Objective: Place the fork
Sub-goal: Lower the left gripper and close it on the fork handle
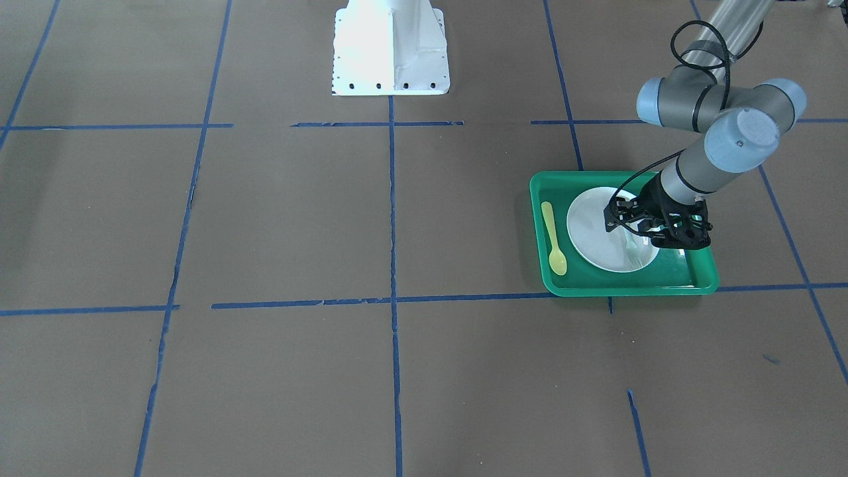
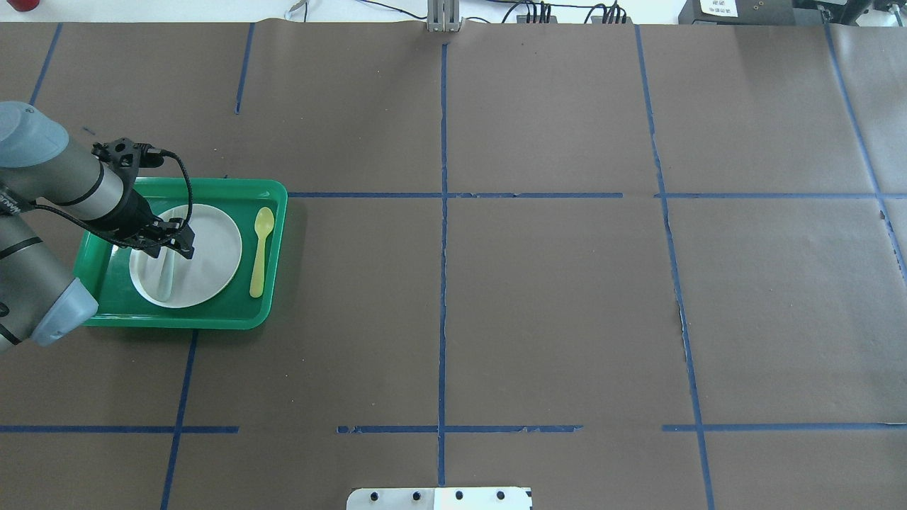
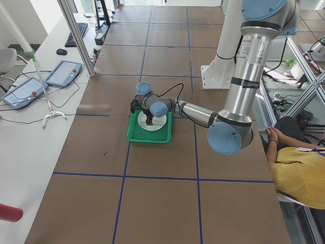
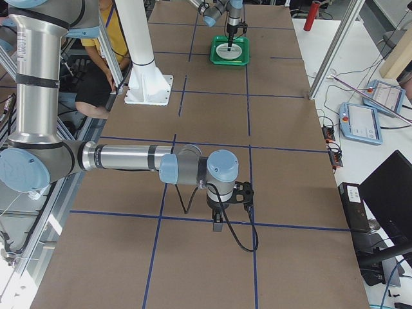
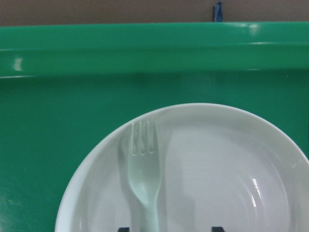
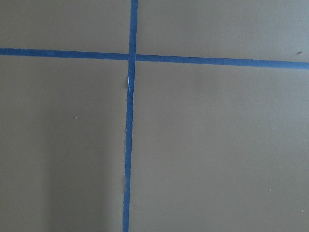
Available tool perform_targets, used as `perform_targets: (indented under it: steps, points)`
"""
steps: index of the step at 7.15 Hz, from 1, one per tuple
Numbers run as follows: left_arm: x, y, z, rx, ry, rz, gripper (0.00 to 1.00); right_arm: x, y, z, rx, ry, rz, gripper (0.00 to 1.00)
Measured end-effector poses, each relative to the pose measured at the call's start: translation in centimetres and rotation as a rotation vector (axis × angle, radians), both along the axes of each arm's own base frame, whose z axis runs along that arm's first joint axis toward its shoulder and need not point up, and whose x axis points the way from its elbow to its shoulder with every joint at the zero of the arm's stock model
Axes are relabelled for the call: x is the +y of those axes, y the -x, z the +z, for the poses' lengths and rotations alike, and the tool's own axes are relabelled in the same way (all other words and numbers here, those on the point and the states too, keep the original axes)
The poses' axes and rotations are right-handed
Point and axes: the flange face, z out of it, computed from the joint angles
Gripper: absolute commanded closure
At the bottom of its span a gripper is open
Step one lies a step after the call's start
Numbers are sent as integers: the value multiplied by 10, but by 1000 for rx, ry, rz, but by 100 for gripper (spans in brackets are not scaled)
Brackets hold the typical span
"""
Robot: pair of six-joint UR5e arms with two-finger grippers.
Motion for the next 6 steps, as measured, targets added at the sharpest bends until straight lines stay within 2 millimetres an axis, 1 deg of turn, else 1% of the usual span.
perform_targets:
  steps: [1, 4, 5, 6]
  points:
    - [1, 0, 2, -3, 2, 1, 48, 0, 0, 0, 0, 0, 0, 0]
    - [2, 1, 7, -9, 7, 1, 49, 0, 0, 0, 0, 0, 0, 0]
    - [2, 1, 7, -10, 9, 0, 54, 0, 0, 0, 0, 0, 0, 0]
    - [2, 1, 7, -10, 10, 0, 56, 0, 0, 0, 0, 0, 0, 0]
